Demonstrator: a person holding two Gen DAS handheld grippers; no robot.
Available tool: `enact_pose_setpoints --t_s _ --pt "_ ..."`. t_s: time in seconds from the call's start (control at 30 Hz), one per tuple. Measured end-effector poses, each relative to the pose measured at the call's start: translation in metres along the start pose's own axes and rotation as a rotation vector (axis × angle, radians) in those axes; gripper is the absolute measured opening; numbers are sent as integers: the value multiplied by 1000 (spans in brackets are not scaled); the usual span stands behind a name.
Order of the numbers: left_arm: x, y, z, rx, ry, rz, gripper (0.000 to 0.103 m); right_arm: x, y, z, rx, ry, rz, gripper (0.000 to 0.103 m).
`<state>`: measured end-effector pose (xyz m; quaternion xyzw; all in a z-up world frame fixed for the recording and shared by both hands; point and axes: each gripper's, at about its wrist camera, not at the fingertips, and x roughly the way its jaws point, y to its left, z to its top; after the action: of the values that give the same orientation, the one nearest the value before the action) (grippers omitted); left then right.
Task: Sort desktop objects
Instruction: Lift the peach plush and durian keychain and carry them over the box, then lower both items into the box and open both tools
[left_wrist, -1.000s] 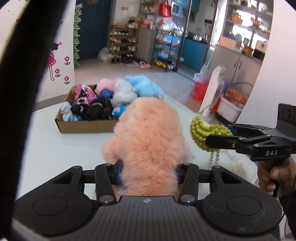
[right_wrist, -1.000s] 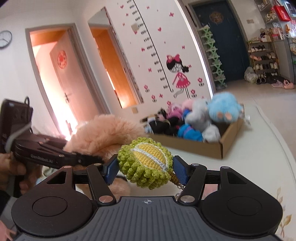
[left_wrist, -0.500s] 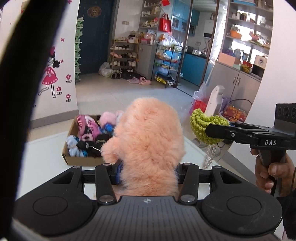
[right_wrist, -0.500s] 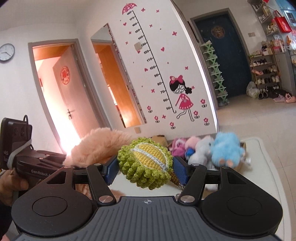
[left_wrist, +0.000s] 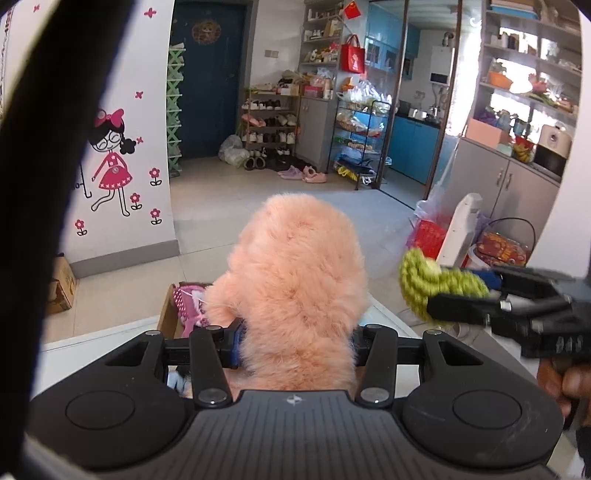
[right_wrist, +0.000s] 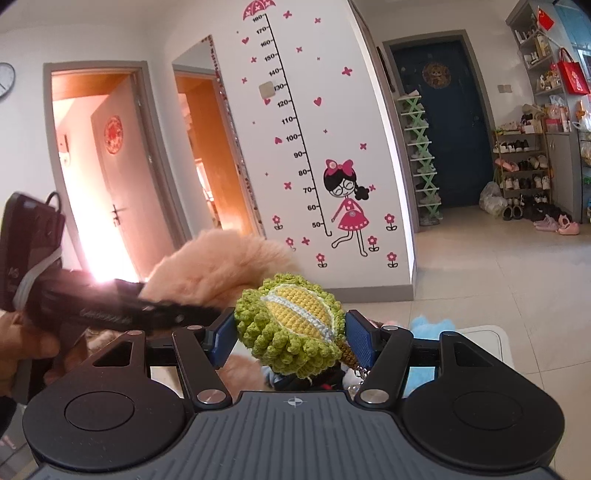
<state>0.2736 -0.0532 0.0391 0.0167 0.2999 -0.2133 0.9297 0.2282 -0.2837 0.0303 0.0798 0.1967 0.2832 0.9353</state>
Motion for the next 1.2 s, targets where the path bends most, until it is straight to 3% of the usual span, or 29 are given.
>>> enact_pose_setpoints --t_s 0.2,0.33,0.5,0.87,1.0,1.2 --pt "41 13 7 -29 26 9 44 29 -14 -11 4 26 -19 68" --pt "72 26 1 -107 66 -8 44 50 -26 -30 17 47 -38 68" --pt "106 41 -9 -164 118 28 44 77 -43 -54 28 75 -65 68" --pt "138 58 -26 -218 220 148 46 123 -34 -97 -121 119 -141 68" --pt "138 54 -35 -202 239 152 53 132 -24 -113 -198 150 -173 68" --pt "133 46 -28 -199 228 138 54 137 -29 -121 -180 154 -178 69"
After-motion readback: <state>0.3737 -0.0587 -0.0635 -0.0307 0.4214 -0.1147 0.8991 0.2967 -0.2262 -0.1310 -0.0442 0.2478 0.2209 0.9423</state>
